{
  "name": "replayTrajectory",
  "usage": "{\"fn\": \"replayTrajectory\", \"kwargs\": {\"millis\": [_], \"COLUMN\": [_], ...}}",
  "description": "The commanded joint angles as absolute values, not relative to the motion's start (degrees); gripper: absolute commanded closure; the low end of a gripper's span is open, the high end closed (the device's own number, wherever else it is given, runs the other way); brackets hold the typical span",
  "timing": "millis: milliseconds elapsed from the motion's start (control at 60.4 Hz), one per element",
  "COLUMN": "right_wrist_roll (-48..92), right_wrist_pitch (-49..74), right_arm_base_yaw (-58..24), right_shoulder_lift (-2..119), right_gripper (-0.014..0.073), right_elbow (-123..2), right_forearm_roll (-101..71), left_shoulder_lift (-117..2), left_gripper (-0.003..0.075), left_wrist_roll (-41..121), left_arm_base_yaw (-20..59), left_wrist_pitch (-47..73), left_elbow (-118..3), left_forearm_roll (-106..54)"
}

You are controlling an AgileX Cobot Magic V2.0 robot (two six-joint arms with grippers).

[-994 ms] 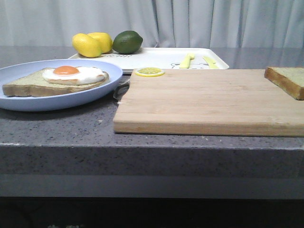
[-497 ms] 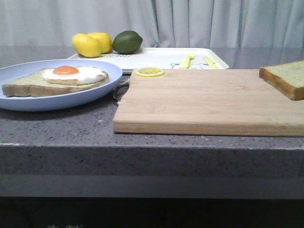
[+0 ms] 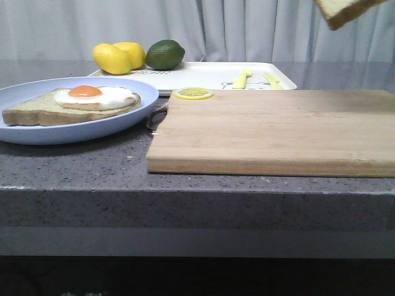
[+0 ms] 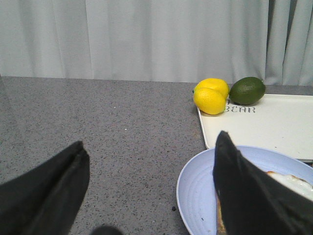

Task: Place bread and move sandwich to tray
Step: 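Carry the bread with the right gripper over the egg toast on the plate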

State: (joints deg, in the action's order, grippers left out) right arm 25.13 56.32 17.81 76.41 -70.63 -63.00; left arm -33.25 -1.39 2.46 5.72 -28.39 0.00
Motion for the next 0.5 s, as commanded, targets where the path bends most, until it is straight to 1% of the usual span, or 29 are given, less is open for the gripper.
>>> {"fn": "replayTrajectory", "kwargs": {"millis": [0, 149, 282, 381, 480], "right_wrist_roll": [26.4, 26.5, 29.1, 35.0, 43.8], "right_wrist_pitch": [53.4, 44.3, 34.2, 27.7, 24.3], "right_arm_base_yaw": [10.9, -6.2, -19.0, -26.6, -30.5], "right_shoulder_lift": [75.3, 78.8, 83.8, 88.6, 93.2], "right_gripper": [0.0652, 0.0652, 0.0652, 0.0652, 0.0652], "right_elbow": [-72.6, -72.6, -72.7, -72.9, -72.9], "right_forearm_roll": [-71.8, -80.4, -88.8, -98.8, -110.6], "left_shoulder_lift": [-33.7, -33.7, -33.7, -33.7, -33.7], "left_gripper": [0.0209, 0.0209, 0.0209, 0.0209, 0.0209], "left_wrist_roll": [-1.7, -1.7, -1.7, -1.7, -1.7], "left_arm_base_yaw": [2.4, 2.4, 2.4, 2.4, 2.4], "left_wrist_pitch": [1.0, 1.0, 1.0, 1.0, 1.0], "left_elbow": [-30.6, -30.6, -30.6, -30.6, -30.6], "left_forearm_roll": [0.0, 0.0, 0.0, 0.0, 0.0]}}
